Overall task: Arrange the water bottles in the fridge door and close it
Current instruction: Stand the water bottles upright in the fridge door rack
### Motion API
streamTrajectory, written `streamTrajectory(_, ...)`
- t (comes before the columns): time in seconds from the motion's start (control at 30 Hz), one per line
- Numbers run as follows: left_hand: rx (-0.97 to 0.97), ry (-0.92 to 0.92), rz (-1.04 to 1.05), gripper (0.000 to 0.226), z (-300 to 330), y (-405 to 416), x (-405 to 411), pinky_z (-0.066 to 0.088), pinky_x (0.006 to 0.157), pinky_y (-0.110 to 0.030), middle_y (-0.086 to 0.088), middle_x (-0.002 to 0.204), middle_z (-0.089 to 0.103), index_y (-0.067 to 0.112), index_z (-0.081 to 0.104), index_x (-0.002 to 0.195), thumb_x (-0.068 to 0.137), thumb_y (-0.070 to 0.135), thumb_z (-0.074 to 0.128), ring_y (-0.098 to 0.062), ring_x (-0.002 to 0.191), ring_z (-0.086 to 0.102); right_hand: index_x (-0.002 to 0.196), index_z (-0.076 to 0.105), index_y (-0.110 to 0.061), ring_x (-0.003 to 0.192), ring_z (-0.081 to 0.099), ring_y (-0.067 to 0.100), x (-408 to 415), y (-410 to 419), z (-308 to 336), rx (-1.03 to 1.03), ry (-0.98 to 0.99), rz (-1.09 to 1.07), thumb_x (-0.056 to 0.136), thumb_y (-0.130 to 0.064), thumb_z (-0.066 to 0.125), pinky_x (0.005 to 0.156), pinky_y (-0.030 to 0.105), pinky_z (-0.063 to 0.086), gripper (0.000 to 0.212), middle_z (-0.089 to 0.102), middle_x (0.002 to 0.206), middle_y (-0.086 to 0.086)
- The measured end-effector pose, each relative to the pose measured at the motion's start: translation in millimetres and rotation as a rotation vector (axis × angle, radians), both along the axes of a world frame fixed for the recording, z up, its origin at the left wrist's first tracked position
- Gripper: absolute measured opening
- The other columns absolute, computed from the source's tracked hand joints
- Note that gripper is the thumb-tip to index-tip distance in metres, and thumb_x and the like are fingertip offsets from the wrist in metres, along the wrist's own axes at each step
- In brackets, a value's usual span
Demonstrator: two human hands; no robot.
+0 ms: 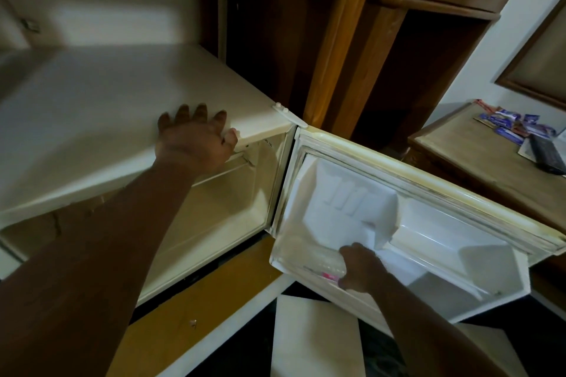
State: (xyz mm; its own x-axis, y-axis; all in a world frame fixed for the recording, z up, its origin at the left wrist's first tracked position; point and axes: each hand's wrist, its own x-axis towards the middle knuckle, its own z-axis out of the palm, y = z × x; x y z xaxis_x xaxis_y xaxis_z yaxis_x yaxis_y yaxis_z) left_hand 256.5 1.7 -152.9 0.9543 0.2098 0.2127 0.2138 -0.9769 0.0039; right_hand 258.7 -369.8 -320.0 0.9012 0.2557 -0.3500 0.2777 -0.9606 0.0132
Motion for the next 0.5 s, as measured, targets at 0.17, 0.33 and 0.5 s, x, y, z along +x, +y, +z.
streamTrajectory(0.17, -0.002, 0.023, -0.001, 0.068, 5, -2, -5, 0.016, 0.113, -0.058, -0.01, 0.161, 0.022, 0.029, 0.022, 0.152, 0.092, 0.059, 0.01, -0.037, 0.145, 0.018, 0.144, 0.037, -0.02, 0.128, 0.047, 0.025, 8, 37, 38, 0.241, -0.106, 0.059, 0.074, -0.042, 0.079, 0.108, 0.039, 0.039, 0.084, 0.051, 0.137, 0.007)
streamTrajectory(0.33, -0.013, 0.038, 0.0, 0.066, 10, -5, -9, 0.015, 0.114, -0.057, -0.01, 0.161, 0.021, 0.029, 0.021, 0.153, 0.094, 0.057, 0.012, -0.036, 0.146, 0.016, 0.133, 0.052, -0.015, 0.118, 0.055, 0.027, 14, 88, 47, 0.617, -0.165, -0.029, 0.082, -0.019, 0.076, 0.106, 0.039, 0.044, 0.057, 0.059, 0.127, 0.01)
streamTrajectory(0.5, -0.007, 0.044, 0.007, 0.066, 10, -7, -8, 0.015, 0.114, -0.057, -0.01, 0.161, 0.021, 0.029, 0.021, 0.152, 0.094, 0.058, 0.013, -0.035, 0.146, 0.016, 0.125, 0.057, -0.016, 0.114, 0.058, 0.025, 24, 90, 47, 0.632, -0.139, -0.095, 0.081, -0.02, 0.077, 0.1, 0.035, 0.045, 0.049, 0.063, 0.121, 0.008)
